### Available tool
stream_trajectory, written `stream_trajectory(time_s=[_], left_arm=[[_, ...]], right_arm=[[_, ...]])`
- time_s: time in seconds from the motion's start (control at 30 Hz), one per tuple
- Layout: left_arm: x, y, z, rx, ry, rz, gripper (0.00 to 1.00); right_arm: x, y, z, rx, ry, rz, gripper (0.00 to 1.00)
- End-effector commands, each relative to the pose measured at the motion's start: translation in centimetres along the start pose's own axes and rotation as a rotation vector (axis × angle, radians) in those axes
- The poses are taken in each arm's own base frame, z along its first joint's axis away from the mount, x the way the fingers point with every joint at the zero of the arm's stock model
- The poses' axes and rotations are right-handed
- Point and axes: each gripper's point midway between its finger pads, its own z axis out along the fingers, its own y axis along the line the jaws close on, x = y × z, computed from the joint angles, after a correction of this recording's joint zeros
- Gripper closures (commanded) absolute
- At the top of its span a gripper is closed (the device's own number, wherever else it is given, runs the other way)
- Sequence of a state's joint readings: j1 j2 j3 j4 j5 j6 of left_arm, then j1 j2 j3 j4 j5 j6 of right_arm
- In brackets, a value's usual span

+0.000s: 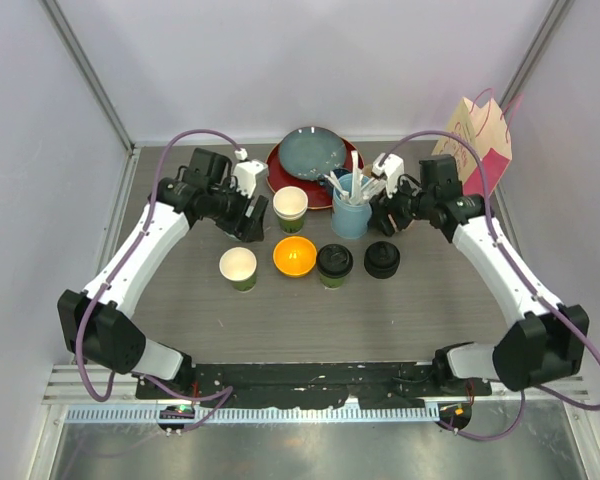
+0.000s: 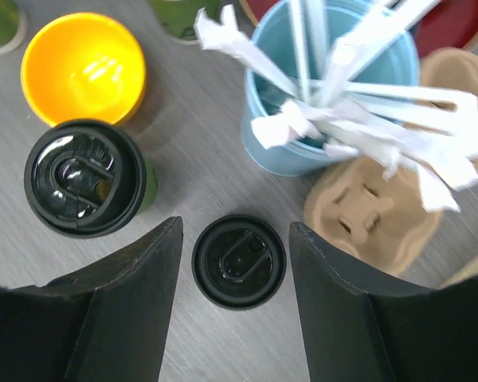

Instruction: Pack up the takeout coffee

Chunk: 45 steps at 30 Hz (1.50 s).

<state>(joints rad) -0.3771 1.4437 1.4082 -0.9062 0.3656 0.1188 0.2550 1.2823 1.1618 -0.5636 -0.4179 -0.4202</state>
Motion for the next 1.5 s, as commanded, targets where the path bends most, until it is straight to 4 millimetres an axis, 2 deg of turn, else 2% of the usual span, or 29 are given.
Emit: stream_trajectory(time_s=[0.0, 0.03, 0.07, 0.13, 0.3, 0.47, 0.5, 0.7, 1.0, 1.23, 1.33, 1.47], left_arm=[[0.5, 0.2, -1.4, 0.009, -0.026, 0.015, 0.29], [1.0, 0.5, -1.4, 0.006, -0.021, 0.011, 0.29], [1.1, 0.5, -1.8, 0.0, -0.031, 0.017, 0.29], [1.6, 0.8, -1.8, -0.008, -0.035, 0.024, 0.29], [1.9, 1.1, -1.7, -0.009, -0.023, 0.034, 0.29], [1.8, 1.3, -1.3, -0.007, -0.023, 0.031, 0.29], [1.8, 1.2, -1.3, -0.006, -0.021, 0.03, 0.3], [1.7, 1.3, -1.2, -0.006, -0.017, 0.026, 0.3], [1.8, 1.3, -1.1, -0.007, -0.015, 0.021, 0.3], [1.8, 1.4, -1.0, -0.004, -0.012, 0.018, 0.31], [1.8, 1.4, -1.1, -0.005, -0.013, 0.022, 0.31], [1.8, 1.3, -1.2, 0.0, -0.015, 0.028, 0.31]], right_arm=[[0.9, 0.4, -0.3, -0.265, -0.079, -0.193, 0.39], [2.2, 0.4, 0.0, -0.312, -0.106, -0.317, 0.39], [2.9, 1.0, -0.3, -0.36, -0.123, -0.338, 0.39], [4.8, 1.1, 0.4, -0.381, -0.103, -0.388, 0.39], [7.7, -0.1, 2.3, -0.398, 0.005, -0.368, 0.41], [8.4, -1.4, 3.7, -0.397, 0.045, -0.409, 0.45], [9.1, -1.7, 3.9, -0.382, 0.074, -0.416, 0.46], [8.8, -2.8, 5.2, -0.361, 0.06, -0.452, 0.47], [10.9, -1.9, 6.9, -0.448, 0.162, -0.465, 0.52], [12.0, -1.4, 6.6, -0.438, 0.204, -0.46, 0.53], [11.9, -0.9, 6.2, -0.444, 0.207, -0.451, 0.55], [12.8, -0.1, 5.4, -0.444, 0.234, -0.431, 0.56]])
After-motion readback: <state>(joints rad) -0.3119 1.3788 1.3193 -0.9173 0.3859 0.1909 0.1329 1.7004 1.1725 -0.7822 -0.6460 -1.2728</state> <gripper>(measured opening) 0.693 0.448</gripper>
